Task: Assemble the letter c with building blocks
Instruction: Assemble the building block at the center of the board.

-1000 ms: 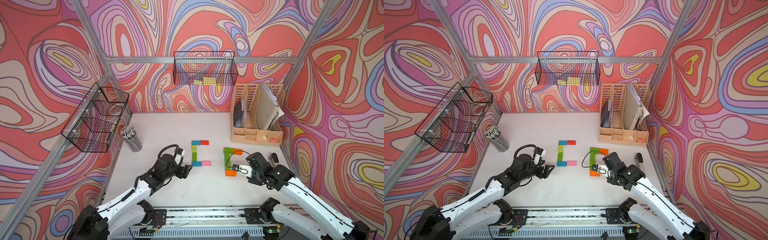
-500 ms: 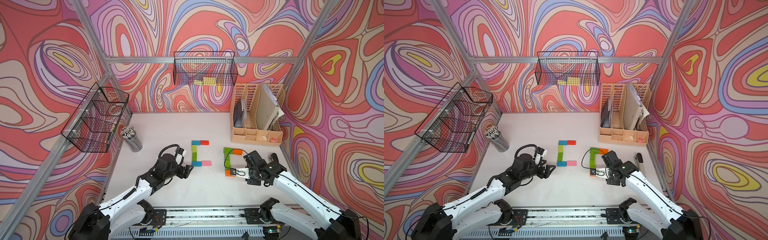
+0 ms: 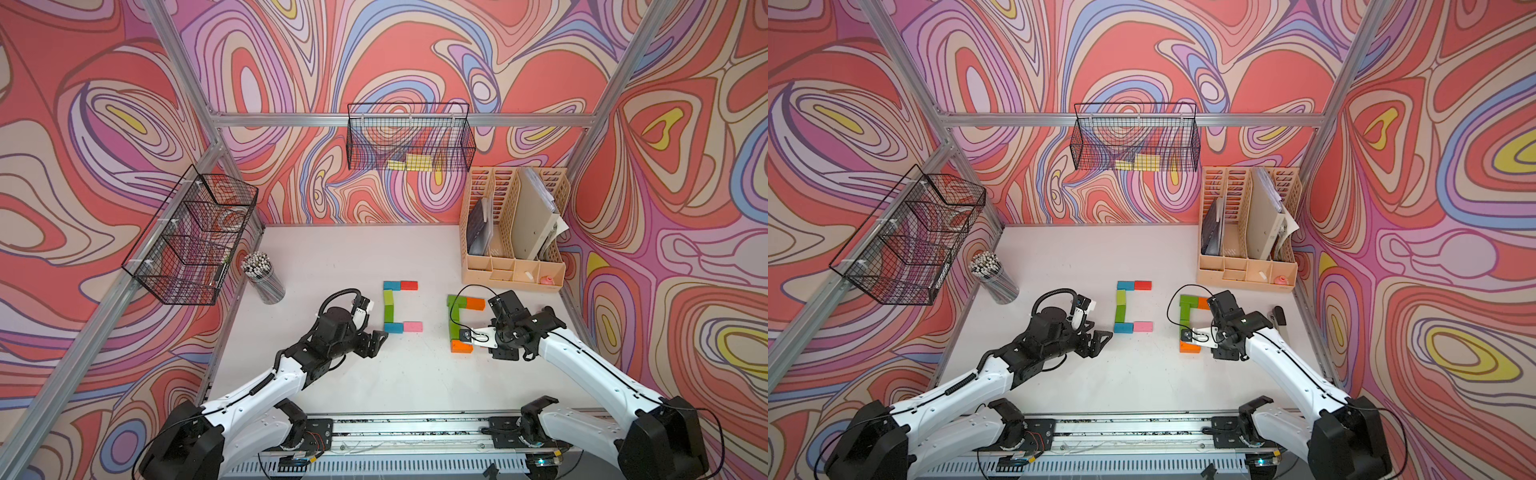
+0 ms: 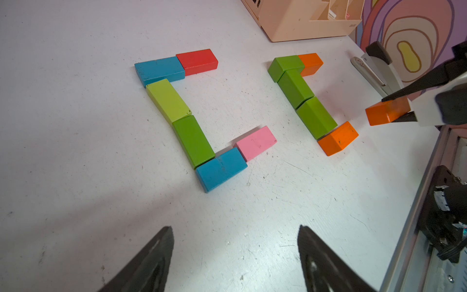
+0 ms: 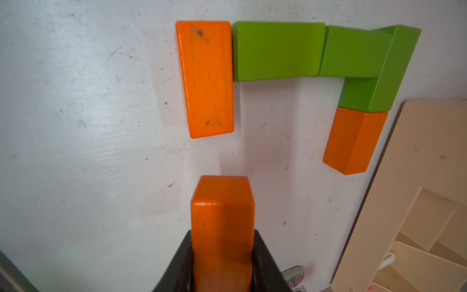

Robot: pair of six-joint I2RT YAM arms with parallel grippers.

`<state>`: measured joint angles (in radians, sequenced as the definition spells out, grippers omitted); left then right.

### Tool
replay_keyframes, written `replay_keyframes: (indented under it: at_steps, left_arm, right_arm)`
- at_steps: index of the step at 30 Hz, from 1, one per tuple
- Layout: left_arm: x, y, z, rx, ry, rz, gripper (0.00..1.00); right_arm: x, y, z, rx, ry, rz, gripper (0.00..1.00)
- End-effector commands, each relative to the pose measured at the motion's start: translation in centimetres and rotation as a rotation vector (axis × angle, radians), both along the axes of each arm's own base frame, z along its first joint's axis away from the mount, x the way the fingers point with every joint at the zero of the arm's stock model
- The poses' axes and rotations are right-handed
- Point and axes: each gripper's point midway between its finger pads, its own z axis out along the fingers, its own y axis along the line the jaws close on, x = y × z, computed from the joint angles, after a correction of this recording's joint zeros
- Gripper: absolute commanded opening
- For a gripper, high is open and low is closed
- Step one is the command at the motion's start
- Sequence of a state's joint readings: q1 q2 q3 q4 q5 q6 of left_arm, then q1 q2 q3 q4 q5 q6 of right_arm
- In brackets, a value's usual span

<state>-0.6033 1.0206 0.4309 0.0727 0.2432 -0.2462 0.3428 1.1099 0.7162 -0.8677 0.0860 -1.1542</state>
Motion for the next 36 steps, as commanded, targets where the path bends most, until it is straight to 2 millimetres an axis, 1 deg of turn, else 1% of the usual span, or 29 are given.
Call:
replay_keyframes:
  at_steps: [1,6,16,26,36]
  left_arm:
    - [-0.1,-0.1,0.4,-0.004,-0.029,-0.015,0.8]
    - [-0.1,-0.3,0.3,-0.008,-0.025,-0.019,0.8]
    - [0.0,-0.2,0.2,0.0,-0.025,-0.017,0.8]
    - [-0.1,-0.2,0.3,-0.004,-0.027,-0.02,0.8]
    - [-0.1,-0.2,0.3,-0.005,-0.027,-0.019,0.8]
  right_arm:
    - [0.9,0.5,0.2,0.027,-0.022,0.011,0.14]
    - [0.9,0.3,-0.4,0.011,0.001,0.009,0.15]
    - [1.2,1.0,-1.4,0.033,0.033,0.015,0.18]
    - [0.5,0.7,-2.5,0.017,0.071,0.016,0.22]
    - [0.6,1.2,-3.0,0.041,0.081,0.015,0.24]
